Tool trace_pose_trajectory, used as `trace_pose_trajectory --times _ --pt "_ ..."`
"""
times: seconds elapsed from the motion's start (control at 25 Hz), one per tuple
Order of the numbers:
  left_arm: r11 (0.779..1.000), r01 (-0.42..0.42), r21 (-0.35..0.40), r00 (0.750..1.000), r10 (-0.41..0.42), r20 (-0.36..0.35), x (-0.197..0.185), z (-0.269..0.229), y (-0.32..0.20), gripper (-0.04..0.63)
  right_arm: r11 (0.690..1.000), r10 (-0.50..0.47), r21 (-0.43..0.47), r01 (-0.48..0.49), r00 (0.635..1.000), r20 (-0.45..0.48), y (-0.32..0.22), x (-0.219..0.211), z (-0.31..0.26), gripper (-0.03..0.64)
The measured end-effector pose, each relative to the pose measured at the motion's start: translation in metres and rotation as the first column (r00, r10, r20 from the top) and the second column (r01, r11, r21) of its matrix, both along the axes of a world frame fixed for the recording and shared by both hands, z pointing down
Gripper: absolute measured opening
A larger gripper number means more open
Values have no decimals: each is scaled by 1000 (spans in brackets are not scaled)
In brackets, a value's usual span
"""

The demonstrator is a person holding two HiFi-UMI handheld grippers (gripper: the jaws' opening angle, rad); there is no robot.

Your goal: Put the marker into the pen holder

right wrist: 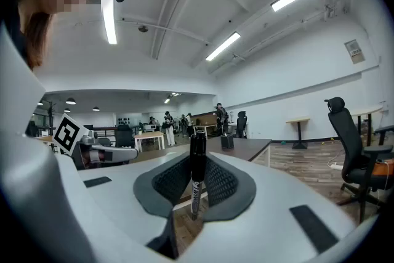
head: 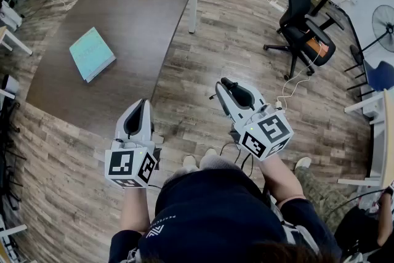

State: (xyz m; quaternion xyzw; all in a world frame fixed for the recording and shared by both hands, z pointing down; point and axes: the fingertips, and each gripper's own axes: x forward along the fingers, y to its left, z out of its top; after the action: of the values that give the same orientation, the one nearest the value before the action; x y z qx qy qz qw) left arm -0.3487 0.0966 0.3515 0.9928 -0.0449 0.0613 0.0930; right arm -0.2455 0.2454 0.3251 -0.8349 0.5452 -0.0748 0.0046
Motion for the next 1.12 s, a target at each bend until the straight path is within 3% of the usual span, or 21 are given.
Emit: trace_pose_trajectory --times 0.52,1.12 --pt "998 -65 5 998 65 23 20 9 -3 6 999 20 25 -22 998 67 -12 8 10 55" --pt "999 -36 35 997 33 71 112 13 -27 6 995 -61 82 49 986 152 -53 104 11 55"
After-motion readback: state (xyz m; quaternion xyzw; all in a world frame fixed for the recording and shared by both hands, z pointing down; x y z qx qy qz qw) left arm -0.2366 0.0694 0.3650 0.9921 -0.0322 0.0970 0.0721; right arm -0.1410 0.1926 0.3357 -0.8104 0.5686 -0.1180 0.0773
